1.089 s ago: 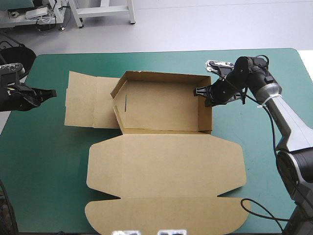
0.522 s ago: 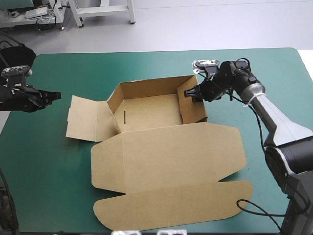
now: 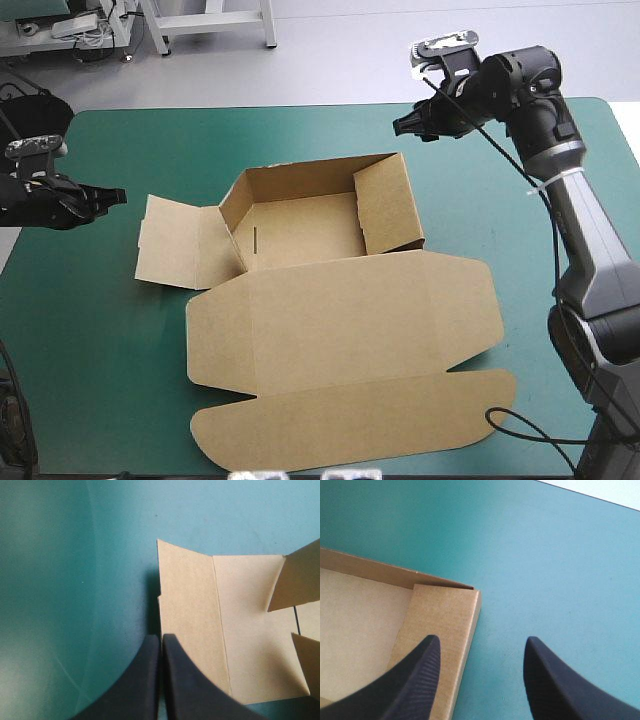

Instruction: Fold the box

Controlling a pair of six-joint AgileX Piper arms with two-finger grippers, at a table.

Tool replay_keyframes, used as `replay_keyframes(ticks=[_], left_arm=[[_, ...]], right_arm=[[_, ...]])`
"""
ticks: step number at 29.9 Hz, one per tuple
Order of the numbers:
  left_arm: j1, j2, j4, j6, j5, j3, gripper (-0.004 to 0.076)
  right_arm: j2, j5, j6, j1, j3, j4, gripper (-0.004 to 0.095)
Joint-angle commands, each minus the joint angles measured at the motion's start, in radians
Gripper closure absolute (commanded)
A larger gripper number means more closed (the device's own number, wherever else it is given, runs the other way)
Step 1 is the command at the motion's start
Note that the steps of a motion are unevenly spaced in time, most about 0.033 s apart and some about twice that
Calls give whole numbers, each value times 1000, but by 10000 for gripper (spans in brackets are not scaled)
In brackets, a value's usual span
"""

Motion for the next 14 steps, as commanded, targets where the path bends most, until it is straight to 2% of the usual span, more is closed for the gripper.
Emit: replay_keyframes(ticks=[1, 6, 14], left_arm=[[0, -33, -49, 1, -27, -28, 720], [0, -33, -52, 1, -6, -28, 720], [0, -33, -52, 1, 37, -28, 720]], right_arm=[[-55, 25, 0, -3, 0, 16, 421], [4, 25, 0, -3, 69, 98, 422], [139, 24, -4, -3, 100, 132, 422]])
